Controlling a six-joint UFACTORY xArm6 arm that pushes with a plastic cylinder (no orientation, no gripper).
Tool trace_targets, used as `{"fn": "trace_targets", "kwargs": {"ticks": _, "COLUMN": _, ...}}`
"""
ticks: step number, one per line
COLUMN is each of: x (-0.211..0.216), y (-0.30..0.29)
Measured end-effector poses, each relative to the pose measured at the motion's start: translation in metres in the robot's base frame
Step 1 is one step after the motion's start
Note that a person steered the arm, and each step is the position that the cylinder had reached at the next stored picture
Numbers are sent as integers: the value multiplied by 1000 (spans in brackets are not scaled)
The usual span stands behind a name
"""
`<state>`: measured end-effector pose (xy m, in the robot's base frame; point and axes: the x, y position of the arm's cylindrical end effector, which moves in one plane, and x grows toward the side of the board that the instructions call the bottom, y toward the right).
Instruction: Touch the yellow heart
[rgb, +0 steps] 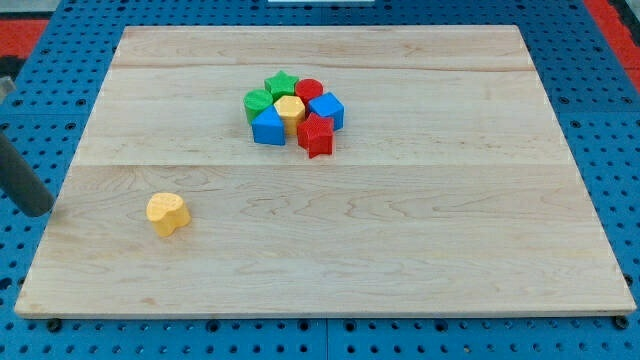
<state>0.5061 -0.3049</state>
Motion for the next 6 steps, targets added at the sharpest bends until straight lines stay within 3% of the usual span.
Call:
{"fn": "trace_targets", "kwargs": {"ticks": 1, "x": 15, "y": 1}}
{"fn": "trace_targets", "kwargs": {"ticks": 3, "x": 89, "y": 4}}
{"fn": "trace_targets", "kwargs": {"ticks": 6, "x": 53, "y": 68}}
